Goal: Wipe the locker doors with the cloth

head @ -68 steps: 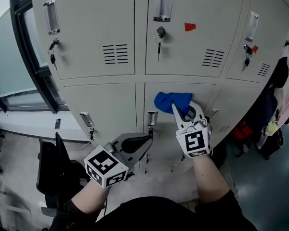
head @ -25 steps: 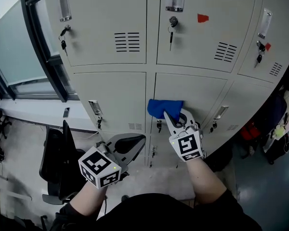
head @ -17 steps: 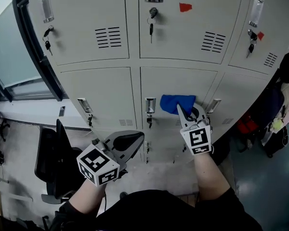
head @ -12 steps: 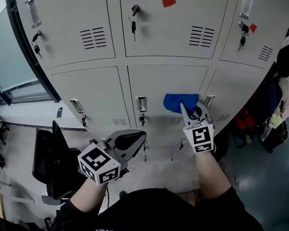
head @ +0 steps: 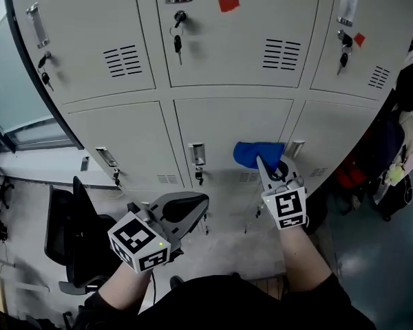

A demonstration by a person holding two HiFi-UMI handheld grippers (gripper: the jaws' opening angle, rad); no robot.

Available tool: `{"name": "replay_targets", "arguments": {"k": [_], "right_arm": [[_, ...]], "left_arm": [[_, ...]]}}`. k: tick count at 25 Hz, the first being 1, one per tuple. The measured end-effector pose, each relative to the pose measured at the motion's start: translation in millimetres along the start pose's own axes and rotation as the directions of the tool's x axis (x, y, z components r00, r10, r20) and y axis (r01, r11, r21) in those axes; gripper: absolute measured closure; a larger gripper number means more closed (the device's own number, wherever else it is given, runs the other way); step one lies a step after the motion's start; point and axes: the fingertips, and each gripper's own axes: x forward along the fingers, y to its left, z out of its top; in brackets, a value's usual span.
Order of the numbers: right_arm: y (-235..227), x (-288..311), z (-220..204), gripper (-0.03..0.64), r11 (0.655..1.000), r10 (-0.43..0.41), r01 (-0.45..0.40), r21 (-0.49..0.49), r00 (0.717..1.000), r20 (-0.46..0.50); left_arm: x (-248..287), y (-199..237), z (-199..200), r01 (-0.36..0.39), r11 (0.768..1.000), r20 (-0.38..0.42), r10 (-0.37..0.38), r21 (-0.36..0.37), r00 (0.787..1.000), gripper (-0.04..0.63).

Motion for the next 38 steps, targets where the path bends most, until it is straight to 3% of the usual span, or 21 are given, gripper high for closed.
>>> {"name": "replay_targets", "arguments": {"k": [8, 16, 25, 32, 38], "right_arm": [[99.2, 34.8, 43.5, 0.552, 0.976, 0.202, -0.195, -0.098, 0.977, 0.073], [142.5, 69.1, 39.1, 0.552, 0.955, 0.252, -0.244, -0.166, 0.967, 0.03], [99.6, 55.3, 6.6, 0.552, 0.969, 0.196, -0.195, -0.152, 0.981, -0.013], [46.9, 28.5, -19.7, 0.552, 0.979, 0.114, -0.12, -0.165, 0.992, -0.047], [3.5, 5.4, -46.2, 0.552, 0.993, 0.029, -0.038, -0.112, 0.996, -0.085]], "left_arm": [[-34.7, 14.1, -5.6, -0.054, 0.999, -0.003, 0.054, -0.007, 0.999, 0.588], [-66.4, 25.4, -16.3, -0.104, 0.994, 0.0, 0.104, -0.031, 0.995, 0.588], [-50.2, 23.9, -19.3, -0.102, 0.994, 0.006, 0.103, -0.042, 0.995, 0.588], [-22.7, 7.2, -18.5, -0.062, 0.998, 0.003, 0.062, -0.031, 0.998, 0.588], [-5.8, -4.4, -17.0, -0.036, 0.999, -0.005, 0.036, -0.025, 0.999, 0.588]]}}
